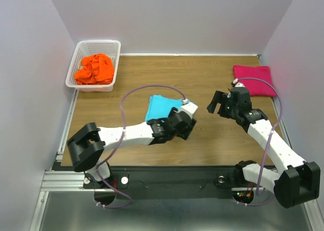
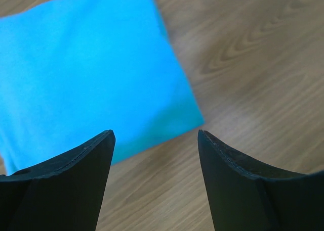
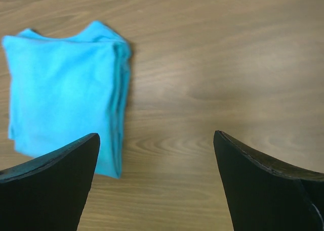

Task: Fold and stack the t-shirts
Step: Fold the tshirt, then neatly place the folded tshirt to the corner

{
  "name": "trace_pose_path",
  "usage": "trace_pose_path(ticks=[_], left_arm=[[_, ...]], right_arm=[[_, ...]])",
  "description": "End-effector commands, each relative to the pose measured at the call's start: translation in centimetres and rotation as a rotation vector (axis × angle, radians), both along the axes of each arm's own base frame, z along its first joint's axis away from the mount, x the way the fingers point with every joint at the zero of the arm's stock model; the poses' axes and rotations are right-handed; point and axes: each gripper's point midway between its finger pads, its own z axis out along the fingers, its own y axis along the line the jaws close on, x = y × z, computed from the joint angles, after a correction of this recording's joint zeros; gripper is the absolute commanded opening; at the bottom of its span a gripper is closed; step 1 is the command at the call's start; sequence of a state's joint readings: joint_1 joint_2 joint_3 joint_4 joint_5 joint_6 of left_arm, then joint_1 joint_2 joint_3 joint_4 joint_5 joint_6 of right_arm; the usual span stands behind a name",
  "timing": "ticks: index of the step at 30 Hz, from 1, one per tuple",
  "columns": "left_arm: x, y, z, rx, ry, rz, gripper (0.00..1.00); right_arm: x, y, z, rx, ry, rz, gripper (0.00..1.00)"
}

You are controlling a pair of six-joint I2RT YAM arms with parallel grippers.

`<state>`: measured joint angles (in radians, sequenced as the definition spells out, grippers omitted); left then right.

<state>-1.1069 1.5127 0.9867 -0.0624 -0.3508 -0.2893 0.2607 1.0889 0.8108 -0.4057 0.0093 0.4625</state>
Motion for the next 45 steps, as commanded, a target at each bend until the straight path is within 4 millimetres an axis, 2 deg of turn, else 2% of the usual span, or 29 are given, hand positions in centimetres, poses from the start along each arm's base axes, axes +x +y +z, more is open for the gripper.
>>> trace_pose_path(ticks=[1,2,6,15,20,23,24,26,27,29,30,31,32,34,37,40,45], left_arm=[[-1.0,-2.2,-0.8,0.172,-0.084,-0.126,0.78],[-1.9,-3.3,-1.1,0.186,-0.089,-0.164,0.78],[-2.5,-5.5,-3.1,0.255,-0.089,-0.228,0.77],[-2.4,-5.7,-6.1,0.361,-0.081,-0.289,0.77],[-2.9,-5.2,-8.7,0.413,-0.041,-0.309,0.77],[-2.9,-4.6,-9.7,0.436,-0.028,-0.293,0.68],[-2.9,-4.6,-9.9,0.438,-0.028,-0.292,0.6],[-2.8,-4.4,-10.2,0.447,-0.026,-0.287,0.5],[-2.7,-4.3,-10.3,0.448,-0.025,-0.284,0.39],[-2.5,-4.3,-9.9,0.434,-0.026,-0.271,0.27],[-2.3,-4.4,-9.4,0.415,-0.029,-0.261,0.16],[-2.1,-4.2,-9.4,0.414,-0.026,-0.256,0.12],[-2.0,-4.5,-8.6,0.384,-0.03,-0.247,0.1],[-1.4,-4.5,-7.0,0.333,-0.033,-0.229,0.01],[-0.8,-4.5,-5.4,0.268,-0.031,-0.209,0.0],[0.5,-3.8,-2.9,0.181,-0.035,-0.175,0.0],[1.2,-3.3,-0.3,0.097,-0.048,-0.162,0.0]], right_arm=[[-1.8,-4.3,-1.2,-0.085,0.061,-0.191,1.0],[-2.0,-4.9,-1.5,-0.082,0.071,-0.218,1.0],[-2.7,-5.9,-1.9,-0.078,0.086,-0.255,1.0],[-3.3,-6.7,-2.3,-0.08,0.099,-0.276,1.0],[-3.5,-6.7,-2.5,-0.071,0.102,-0.285,1.0],[-3.6,-6.3,-2.5,-0.05,0.104,-0.273,0.99],[-3.6,-6.0,-2.5,-0.033,0.107,-0.268,0.99],[-3.7,-5.8,-2.6,-0.018,0.111,-0.262,0.99],[-3.8,-5.3,-2.7,0.002,0.117,-0.251,0.99],[-3.7,-4.6,-2.6,0.037,0.116,-0.226,0.99],[-3.5,-4.2,-2.5,0.058,0.108,-0.22,0.99],[-3.6,-3.9,-2.5,0.073,0.114,-0.208,0.99],[-3.3,-3.7,-2.4,0.086,0.102,-0.205,0.99],[-3.1,-2.0,-2.5,0.155,0.114,-0.15,0.99],[-2.7,-0.5,-2.8,0.23,0.134,-0.111,0.98],[-2.2,0.8,-3.2,0.291,0.149,-0.078,0.98],[-1.3,3.2,-3.6,0.385,0.188,0.013,0.98]])
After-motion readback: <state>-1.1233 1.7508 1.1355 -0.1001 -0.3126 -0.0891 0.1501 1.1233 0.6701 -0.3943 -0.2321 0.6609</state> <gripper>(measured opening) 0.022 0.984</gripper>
